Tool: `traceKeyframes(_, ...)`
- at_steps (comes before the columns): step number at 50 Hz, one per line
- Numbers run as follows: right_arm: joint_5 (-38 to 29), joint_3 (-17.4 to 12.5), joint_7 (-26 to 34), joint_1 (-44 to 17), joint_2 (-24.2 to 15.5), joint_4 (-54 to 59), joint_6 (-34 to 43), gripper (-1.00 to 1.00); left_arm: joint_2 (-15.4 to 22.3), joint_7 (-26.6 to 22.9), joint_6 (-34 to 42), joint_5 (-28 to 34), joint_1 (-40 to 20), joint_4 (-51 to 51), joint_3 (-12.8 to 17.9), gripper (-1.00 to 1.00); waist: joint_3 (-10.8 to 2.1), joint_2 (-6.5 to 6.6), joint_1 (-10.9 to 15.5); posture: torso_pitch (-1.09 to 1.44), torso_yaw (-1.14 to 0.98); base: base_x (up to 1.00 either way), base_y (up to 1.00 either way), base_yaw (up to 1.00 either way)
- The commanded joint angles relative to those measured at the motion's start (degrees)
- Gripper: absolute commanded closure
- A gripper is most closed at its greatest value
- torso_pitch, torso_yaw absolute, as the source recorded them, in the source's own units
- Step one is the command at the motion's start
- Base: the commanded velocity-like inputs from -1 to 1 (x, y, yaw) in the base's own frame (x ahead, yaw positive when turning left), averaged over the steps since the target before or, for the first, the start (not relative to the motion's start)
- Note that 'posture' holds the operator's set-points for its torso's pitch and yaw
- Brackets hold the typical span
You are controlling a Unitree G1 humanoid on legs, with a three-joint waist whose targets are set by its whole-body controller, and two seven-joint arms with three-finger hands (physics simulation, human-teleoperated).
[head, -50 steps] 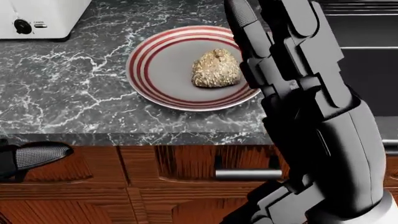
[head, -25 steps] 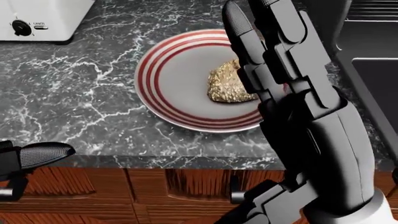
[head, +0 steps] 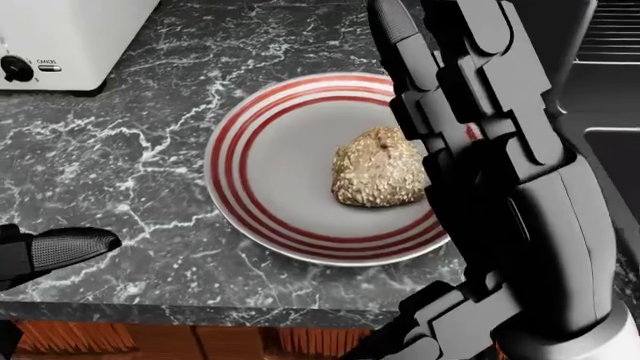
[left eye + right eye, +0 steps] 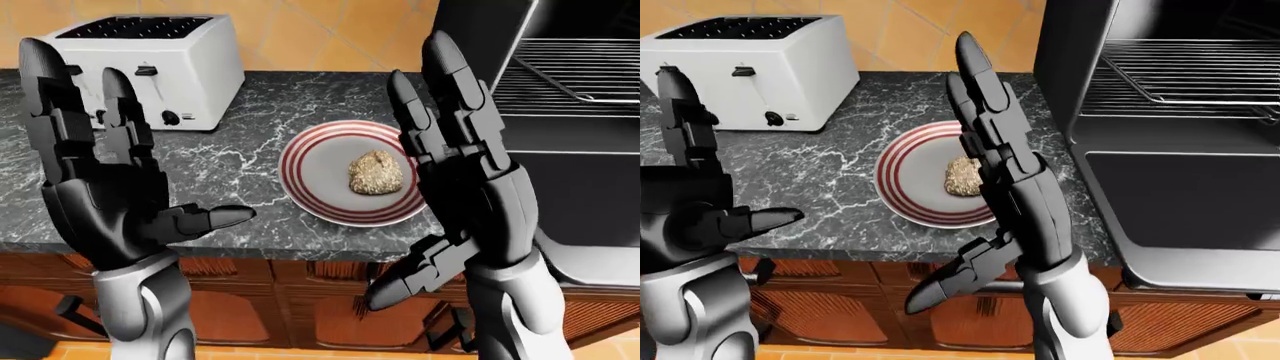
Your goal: Place the bread on the top rack of the toaster oven.
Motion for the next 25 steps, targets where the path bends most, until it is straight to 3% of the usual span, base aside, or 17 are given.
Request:
traceKeyframes(1, 0.1, -0.2, -0.1, -0.9, -0.1, -0.8, -1.0, -1.00, 0.1, -0.2, -1.1, 0.1, -0.7, -0.9, 0.0, -1.00, -0.46, -0.30, -0.1, 0.00, 0.00, 0.00, 0.00, 0.00)
traceKeyframes(6, 0.1, -0.2, -0.2, -0.6, -0.1, -1.1, -0.9, -1.00, 0.1, -0.1, -1.1, 0.1, -0.5, -1.2, -0.1, -1.00, -1.84, -2.05, 0.6, 0.00, 0.00, 0.00, 0.00, 0.00)
traceKeyframes(25, 0.3, -0.2, -0.2, -0.2, 0.0, -0.9, -0.9, -1.00, 0.1, -0.2, -1.5, -0.3, -0.5, -1.1, 0.1, -1.00, -2.82, -1.42, 0.5, 0.00, 0.00, 0.00, 0.00, 0.00)
